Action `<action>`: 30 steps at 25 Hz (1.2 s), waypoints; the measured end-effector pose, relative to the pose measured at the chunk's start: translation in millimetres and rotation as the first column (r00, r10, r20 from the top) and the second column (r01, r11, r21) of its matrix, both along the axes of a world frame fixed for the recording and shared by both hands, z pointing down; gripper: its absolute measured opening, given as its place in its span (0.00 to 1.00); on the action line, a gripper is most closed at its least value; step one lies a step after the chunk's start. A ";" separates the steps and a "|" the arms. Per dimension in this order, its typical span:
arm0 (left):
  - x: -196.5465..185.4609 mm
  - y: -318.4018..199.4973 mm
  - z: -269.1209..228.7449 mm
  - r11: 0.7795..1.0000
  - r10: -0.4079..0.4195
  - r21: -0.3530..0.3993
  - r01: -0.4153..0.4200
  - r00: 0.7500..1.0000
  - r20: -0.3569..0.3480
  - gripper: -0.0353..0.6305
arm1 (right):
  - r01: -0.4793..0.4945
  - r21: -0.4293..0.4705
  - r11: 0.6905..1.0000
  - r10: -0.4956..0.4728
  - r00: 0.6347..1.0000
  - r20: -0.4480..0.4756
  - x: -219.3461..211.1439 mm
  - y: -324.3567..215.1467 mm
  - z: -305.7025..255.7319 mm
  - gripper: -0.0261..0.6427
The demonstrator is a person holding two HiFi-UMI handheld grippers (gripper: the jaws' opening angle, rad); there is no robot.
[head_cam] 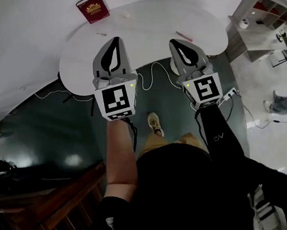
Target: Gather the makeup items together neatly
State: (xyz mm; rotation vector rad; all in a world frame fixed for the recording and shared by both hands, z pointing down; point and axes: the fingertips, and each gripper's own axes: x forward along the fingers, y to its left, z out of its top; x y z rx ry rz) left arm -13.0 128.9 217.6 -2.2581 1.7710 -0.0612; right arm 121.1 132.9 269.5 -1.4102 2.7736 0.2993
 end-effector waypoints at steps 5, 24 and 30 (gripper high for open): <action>-20.7 -50.5 -0.1 0.999 0.031 -0.017 -0.031 1.000 0.005 0.06 | -0.028 -0.005 1.000 0.028 0.999 0.046 -24.1 -50.3 0.8 0.05; -45.4 -138.4 48.4 0.991 0.095 -0.090 -0.098 0.995 -0.033 0.06 | -0.054 0.005 0.999 0.054 0.998 -0.018 -51.8 -132.7 10.8 0.05; -42.4 -156.6 56.1 0.993 0.054 -0.110 -0.054 0.999 -0.004 0.06 | -0.012 0.014 1.000 0.012 1.000 -0.001 -50.8 -157.4 6.0 0.05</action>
